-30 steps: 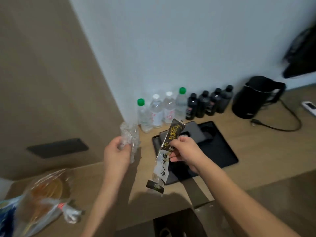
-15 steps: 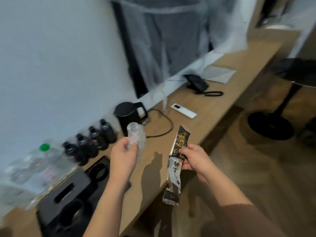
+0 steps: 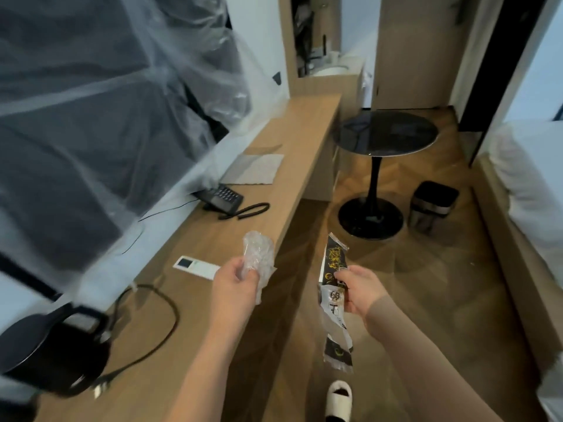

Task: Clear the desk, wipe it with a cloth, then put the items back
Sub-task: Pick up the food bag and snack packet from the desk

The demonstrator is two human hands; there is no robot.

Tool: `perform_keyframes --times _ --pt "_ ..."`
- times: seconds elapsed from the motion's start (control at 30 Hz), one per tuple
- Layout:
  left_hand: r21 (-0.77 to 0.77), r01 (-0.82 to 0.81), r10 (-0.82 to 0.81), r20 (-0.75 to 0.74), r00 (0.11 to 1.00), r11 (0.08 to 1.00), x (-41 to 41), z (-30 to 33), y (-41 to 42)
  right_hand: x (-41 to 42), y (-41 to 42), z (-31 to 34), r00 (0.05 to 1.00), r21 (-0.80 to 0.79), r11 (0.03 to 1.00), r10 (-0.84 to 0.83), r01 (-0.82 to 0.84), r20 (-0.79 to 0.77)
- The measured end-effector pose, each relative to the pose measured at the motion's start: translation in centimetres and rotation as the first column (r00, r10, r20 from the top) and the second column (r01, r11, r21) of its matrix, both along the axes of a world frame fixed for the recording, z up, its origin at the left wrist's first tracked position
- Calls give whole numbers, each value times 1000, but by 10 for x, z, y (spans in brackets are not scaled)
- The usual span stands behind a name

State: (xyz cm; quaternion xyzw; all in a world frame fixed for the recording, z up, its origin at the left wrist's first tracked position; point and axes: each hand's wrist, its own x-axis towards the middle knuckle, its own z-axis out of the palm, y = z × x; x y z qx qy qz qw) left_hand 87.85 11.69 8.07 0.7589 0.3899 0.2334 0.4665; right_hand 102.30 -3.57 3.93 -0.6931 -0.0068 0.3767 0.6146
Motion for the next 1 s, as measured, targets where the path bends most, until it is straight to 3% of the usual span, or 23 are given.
perform_keyframes --times 0.33,0.57,1.0 --pt "-103 198 -200 -4 980 975 277 -5 34 234 -3 10 980 -65 981 -177 183 93" --pt "-91 405 -413 -108 904 910 459 -26 -1 388 -54 -11 942 -115 935 -336 335 4" --pt "-13 444 -444 -52 895 896 759 -9 -60 691 -117 17 915 -64 913 -403 404 30"
